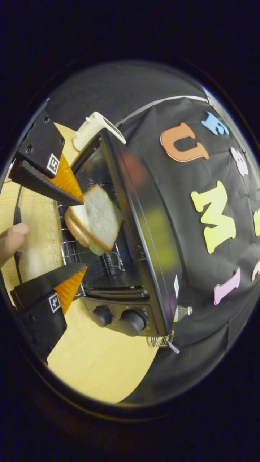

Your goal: Open the toaster oven, put the food inside, and close the toaster oven door.

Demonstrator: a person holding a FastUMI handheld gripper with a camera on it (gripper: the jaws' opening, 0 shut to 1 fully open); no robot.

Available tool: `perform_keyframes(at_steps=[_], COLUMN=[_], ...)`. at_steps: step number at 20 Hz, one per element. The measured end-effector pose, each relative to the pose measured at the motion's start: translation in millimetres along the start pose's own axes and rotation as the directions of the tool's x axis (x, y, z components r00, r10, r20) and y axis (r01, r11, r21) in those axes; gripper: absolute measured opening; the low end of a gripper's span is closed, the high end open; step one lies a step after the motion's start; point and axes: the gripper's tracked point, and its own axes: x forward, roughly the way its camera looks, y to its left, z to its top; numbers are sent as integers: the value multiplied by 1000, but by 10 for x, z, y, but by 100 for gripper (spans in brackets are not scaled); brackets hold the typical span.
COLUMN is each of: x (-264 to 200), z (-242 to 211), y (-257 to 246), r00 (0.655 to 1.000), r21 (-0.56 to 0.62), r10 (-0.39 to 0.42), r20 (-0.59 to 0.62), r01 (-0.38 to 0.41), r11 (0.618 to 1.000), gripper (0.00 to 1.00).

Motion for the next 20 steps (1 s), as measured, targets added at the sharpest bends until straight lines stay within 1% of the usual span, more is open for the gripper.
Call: perform_keyframes(at_steps=[2,4,6,7,8,9,10,12,14,18,20], x=[-138,-283,-442,-486,-566,-647,-690,-769,-846,-869,-800], z=[-163,-336,-499,-588,-723,-818,-883,-1018,-1149,-1346,-1499], y=[-28,-85,-10,4,-29,-30,-8,92,69,11,-28], r00=[999,997,997,995,991,987,986,989,989,987,982], r21=[-52,-124,-171,-192,-209,-218,-221,-226,-249,-280,-247], r10=[-18,-63,-59,-69,-95,-122,-129,-98,-103,-123,-133], r20=[-31,-50,-58,-72,-93,-104,-108,-107,-104,-103,-136], r01=[16,56,49,54,74,97,103,72,75,90,96], r11=[999,991,984,980,975,971,970,971,966,956,964], gripper=[100,100,100,100,100,100,100,100,100,100,100])
